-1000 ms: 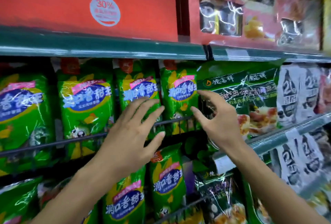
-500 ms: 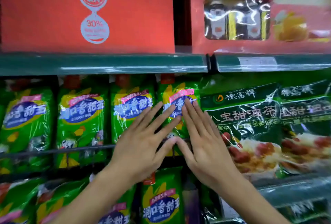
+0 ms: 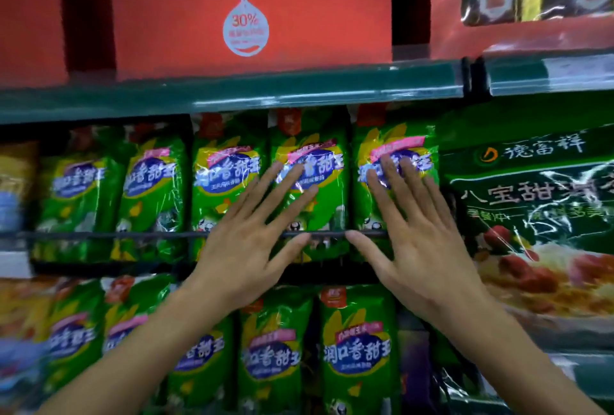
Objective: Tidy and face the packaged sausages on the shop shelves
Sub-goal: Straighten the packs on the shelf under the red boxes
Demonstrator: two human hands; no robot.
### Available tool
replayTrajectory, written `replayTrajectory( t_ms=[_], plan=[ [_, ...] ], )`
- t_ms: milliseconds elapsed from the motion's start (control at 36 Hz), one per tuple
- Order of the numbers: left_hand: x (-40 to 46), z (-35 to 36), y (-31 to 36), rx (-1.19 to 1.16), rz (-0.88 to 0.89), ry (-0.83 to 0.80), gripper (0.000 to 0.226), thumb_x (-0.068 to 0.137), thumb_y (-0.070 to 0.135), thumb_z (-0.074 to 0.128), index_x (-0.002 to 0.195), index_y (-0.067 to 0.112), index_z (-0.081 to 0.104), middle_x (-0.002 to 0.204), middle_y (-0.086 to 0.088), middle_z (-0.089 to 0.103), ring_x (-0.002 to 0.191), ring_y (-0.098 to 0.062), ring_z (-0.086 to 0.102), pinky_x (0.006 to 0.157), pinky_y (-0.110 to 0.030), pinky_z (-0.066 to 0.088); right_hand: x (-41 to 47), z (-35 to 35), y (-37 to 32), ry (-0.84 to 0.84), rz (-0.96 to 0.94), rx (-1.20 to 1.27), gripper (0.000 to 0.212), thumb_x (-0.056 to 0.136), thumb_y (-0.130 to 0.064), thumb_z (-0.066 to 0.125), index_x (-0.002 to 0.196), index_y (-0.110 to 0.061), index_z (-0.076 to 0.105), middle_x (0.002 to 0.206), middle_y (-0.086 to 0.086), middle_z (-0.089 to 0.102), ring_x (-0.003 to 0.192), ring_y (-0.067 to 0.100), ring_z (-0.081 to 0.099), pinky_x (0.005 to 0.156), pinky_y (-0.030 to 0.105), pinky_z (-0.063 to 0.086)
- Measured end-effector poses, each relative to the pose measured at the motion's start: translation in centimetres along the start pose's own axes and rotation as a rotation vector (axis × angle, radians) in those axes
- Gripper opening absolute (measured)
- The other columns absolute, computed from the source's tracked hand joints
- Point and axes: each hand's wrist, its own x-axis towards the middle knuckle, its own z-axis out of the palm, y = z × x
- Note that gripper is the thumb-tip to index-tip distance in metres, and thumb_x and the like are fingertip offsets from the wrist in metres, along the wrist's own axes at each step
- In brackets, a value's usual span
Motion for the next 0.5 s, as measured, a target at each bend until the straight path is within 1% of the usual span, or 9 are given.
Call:
replayTrajectory(
  t_ms=[56, 111, 167, 194, 278, 361, 444, 500],
  plan=[
    [-0.1, -0.1, -0.2, -0.001, 0.015, 0.003, 0.062, 0.108, 0.054, 0.028, 0.164, 0.034, 0.012, 0.173, 0.009, -0.001, 0.160, -0.018, -0.005, 0.128, -0.047, 0.014, 0.3, 0.1, -0.6, 0.006, 0.005, 0.013, 0.083, 0.099, -0.070, 0.022, 0.165, -0.021, 0.009, 0.173, -0.001, -0.007, 0.159, 0.021, -0.009, 0.127, 0.051, 0.005],
    [-0.2, -0.2, -0.3, -0.024, 0.015, 0.015, 0.061, 0.108, 0.051, 0.032, 0.164, 0.032, 0.016, 0.173, 0.008, 0.003, 0.160, -0.019, -0.003, 0.128, -0.049, 0.015, 0.7, 0.0, -1.3, 0.006, -0.003, 0.037, 0.081, 0.099, -0.070, 0.022, 0.164, -0.022, 0.019, 0.173, -0.002, -0.003, 0.159, 0.020, -0.008, 0.127, 0.055, 0.005],
    [-0.7, -0.3, -0.6, -0.067, -0.012, 0.034, 0.059, 0.108, 0.048, 0.035, 0.163, 0.030, 0.020, 0.172, 0.008, 0.008, 0.160, -0.019, -0.001, 0.128, -0.050, 0.017, 0.8, 0.2, -2.3, 0.015, -0.036, 0.072, 0.078, 0.100, -0.069, 0.024, 0.161, -0.021, 0.031, 0.172, -0.003, 0.007, 0.159, 0.018, -0.004, 0.127, 0.056, 0.008],
    [-1.1, -0.3, -1.0, -0.085, -0.037, 0.041, 0.059, 0.109, 0.046, 0.035, 0.163, 0.029, 0.021, 0.172, 0.009, 0.009, 0.160, -0.019, 0.000, 0.127, -0.051, 0.017, 0.8, 0.3, -2.9, 0.023, -0.062, 0.091, 0.077, 0.100, -0.068, 0.026, 0.159, -0.020, 0.034, 0.172, -0.003, 0.012, 0.159, 0.017, -0.002, 0.127, 0.055, 0.010],
    [-3.4, -0.4, -2.8, -0.105, -0.130, 0.036, 0.058, 0.109, 0.045, 0.035, 0.163, 0.029, 0.021, 0.172, 0.011, 0.008, 0.160, -0.019, -0.001, 0.127, -0.054, 0.016, 0.9, 1.2, -4.7, 0.024, -0.135, 0.121, 0.072, 0.101, -0.064, 0.033, 0.158, -0.021, 0.038, 0.169, -0.003, 0.022, 0.159, 0.019, 0.006, 0.127, 0.055, 0.012],
    [-6.4, -1.1, -5.1, -0.041, -0.166, -0.025, 0.059, 0.109, 0.045, 0.036, 0.164, 0.031, 0.018, 0.172, 0.012, 0.005, 0.160, -0.019, -0.002, 0.127, -0.055, 0.013, 1.3, 2.0, -6.8, 0.032, -0.172, 0.140, 0.070, 0.100, -0.064, 0.032, 0.154, -0.022, 0.046, 0.167, -0.002, 0.029, 0.158, 0.023, 0.016, 0.125, 0.056, 0.015],
    [-8.8, -2.2, -7.8, -0.023, -0.229, -0.058, 0.058, 0.109, 0.048, 0.033, 0.163, 0.035, 0.015, 0.172, 0.016, 0.004, 0.159, -0.015, -0.002, 0.129, -0.045, 0.004, 1.9, 2.5, -9.4, 0.016, -0.178, 0.205, 0.071, 0.100, -0.066, 0.028, 0.153, -0.023, 0.046, 0.167, -0.003, 0.029, 0.158, 0.022, 0.013, 0.126, 0.053, 0.012],
    [-10.0, -2.8, -9.9, -0.010, -0.266, -0.047, 0.057, 0.108, 0.051, 0.029, 0.163, 0.035, 0.020, 0.171, 0.015, 0.007, 0.159, -0.014, -0.001, 0.129, -0.049, 0.009, 2.3, 3.0, -11.3, 0.012, -0.190, 0.246, 0.069, 0.100, -0.064, 0.031, 0.153, -0.023, 0.047, 0.166, -0.002, 0.032, 0.158, 0.022, 0.015, 0.126, 0.052, 0.011]
  ],
)
